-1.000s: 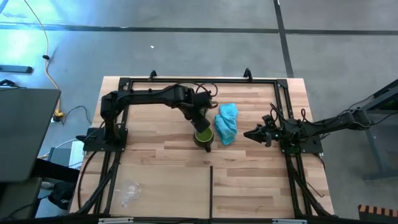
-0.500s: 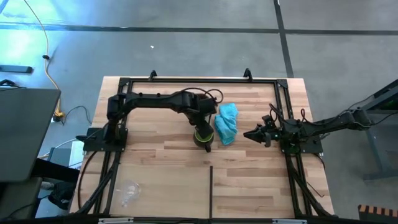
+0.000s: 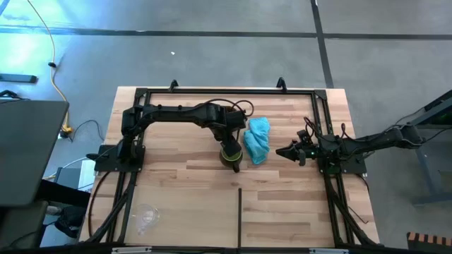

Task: Stack small to large cups/mugs on shelf
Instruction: Put the black mug on the shelf

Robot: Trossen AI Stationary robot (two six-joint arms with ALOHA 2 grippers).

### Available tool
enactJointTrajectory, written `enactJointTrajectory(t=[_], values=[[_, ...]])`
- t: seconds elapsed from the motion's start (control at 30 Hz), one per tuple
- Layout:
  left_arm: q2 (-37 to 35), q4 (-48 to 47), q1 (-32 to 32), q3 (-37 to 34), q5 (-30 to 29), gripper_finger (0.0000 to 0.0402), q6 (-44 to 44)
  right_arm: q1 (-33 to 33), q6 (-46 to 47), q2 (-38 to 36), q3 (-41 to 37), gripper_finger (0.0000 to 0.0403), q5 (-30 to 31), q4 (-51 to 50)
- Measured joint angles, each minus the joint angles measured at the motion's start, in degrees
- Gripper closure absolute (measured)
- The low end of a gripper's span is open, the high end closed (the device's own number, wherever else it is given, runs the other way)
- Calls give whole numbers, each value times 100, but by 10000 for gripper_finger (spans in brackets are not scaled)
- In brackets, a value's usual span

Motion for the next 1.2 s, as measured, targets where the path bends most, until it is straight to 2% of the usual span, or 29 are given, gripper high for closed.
enactJointTrajectory(t=[0.37, 1.2], values=[[0, -20, -2, 0, 2, 300, 402, 0, -3, 0, 0, 322, 0, 0], [280, -28, -13, 2, 192, 300, 81, 0, -3, 9, 0, 322, 0, 2]])
